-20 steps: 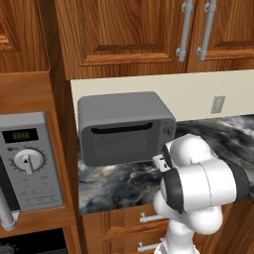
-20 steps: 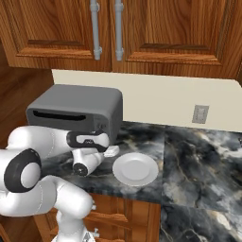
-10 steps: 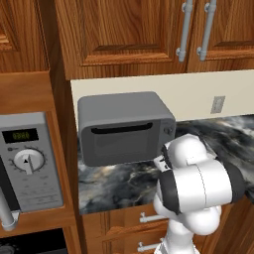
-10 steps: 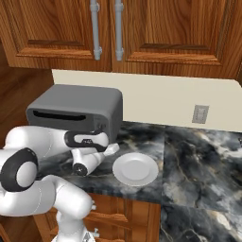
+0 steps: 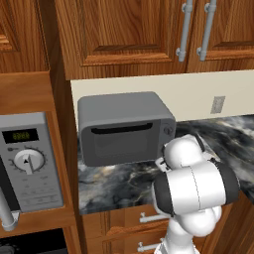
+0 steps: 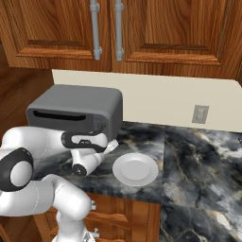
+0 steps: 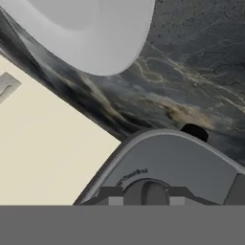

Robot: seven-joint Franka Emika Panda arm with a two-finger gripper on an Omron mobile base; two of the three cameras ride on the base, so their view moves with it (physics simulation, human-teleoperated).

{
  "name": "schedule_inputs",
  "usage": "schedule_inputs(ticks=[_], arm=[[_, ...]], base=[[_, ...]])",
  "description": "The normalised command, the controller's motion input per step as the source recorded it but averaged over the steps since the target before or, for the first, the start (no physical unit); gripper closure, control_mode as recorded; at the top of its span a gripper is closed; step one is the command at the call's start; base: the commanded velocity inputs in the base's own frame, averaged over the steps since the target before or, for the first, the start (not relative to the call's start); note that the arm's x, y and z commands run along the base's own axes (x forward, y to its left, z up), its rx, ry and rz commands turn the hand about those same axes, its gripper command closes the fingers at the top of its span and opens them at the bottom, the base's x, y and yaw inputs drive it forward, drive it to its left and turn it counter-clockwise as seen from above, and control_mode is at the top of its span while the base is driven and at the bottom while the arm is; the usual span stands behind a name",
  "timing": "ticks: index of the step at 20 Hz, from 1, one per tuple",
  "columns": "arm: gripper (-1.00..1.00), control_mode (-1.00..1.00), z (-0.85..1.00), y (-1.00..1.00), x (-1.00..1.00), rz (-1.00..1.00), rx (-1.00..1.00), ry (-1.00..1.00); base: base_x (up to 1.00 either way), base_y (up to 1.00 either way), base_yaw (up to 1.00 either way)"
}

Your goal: Pull the toaster oven rack outwards. Pick up the baguette from the plate and place it on the toaster oven rack. Close the toaster oven door fully and set the temperature to the lowest setting.

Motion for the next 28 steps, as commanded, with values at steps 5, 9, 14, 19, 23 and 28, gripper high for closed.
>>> schedule_inputs(ticks=[5,9,14,19,23,28], arm=[[1.0,-1.0,-0.21,-0.01,0.0,0.06,-0.22,0.0],[1.0,-1.0,-0.22,0.0,0.0,0.08,-0.27,0.0],[1.0,-1.0,-0.17,0.0,0.0,0.08,-0.27,0.0],[1.0,-1.0,-0.25,0.0,0.0,0.12,-0.28,0.0],[1.0,-1.0,-0.21,0.0,0.0,0.14,-0.28,0.0],[1.0,-1.0,-0.01,-0.06,0.01,0.18,-0.24,0.0]], base=[[0.0,0.0,0.0],[0.0,0.0,0.0],[0.0,0.0,0.0],[0.0,0.0,0.0],[0.0,0.0,0.0],[0.0,0.0,0.0]])
